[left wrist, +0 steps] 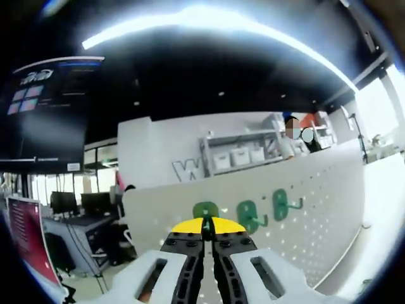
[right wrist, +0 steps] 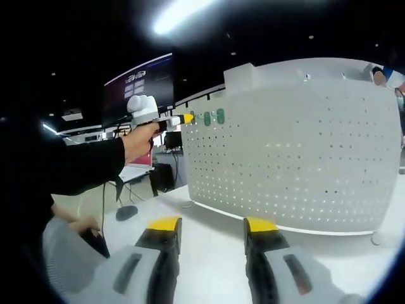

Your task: Insert the hook assembly into the mounting plate slot until the hook locks in place.

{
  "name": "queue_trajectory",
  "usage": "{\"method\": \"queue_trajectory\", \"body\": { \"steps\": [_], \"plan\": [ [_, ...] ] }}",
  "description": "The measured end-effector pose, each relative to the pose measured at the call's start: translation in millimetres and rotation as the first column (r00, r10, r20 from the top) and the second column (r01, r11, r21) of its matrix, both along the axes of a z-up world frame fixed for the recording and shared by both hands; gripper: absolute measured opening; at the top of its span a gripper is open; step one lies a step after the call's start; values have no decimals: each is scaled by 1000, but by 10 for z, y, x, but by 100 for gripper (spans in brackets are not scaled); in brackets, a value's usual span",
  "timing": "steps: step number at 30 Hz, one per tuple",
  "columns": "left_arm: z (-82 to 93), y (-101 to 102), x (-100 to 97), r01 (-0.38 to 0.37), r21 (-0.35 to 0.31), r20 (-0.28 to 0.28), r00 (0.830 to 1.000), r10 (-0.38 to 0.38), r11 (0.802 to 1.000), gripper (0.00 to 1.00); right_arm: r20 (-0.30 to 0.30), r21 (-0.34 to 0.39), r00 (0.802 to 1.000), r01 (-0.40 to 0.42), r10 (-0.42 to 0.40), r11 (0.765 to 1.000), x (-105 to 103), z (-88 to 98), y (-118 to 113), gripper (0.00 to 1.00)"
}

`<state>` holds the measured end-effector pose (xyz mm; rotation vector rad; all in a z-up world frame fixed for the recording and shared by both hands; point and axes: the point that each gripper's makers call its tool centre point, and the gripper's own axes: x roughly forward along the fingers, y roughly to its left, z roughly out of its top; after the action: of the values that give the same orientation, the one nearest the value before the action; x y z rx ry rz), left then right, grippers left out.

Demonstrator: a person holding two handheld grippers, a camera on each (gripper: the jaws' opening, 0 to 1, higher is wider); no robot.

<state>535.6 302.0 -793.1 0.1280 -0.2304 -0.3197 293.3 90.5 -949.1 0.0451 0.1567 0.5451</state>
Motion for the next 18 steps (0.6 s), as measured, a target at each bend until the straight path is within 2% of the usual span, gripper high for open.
{"method": "queue_trajectory", "body": {
  "steps": [18],
  "plan": [
    [-56,4,87,-9,12,-16,1000,10,1000,2,-13,0,1000,5,-5,1000,7,-35,-15,36]
  ]
}}
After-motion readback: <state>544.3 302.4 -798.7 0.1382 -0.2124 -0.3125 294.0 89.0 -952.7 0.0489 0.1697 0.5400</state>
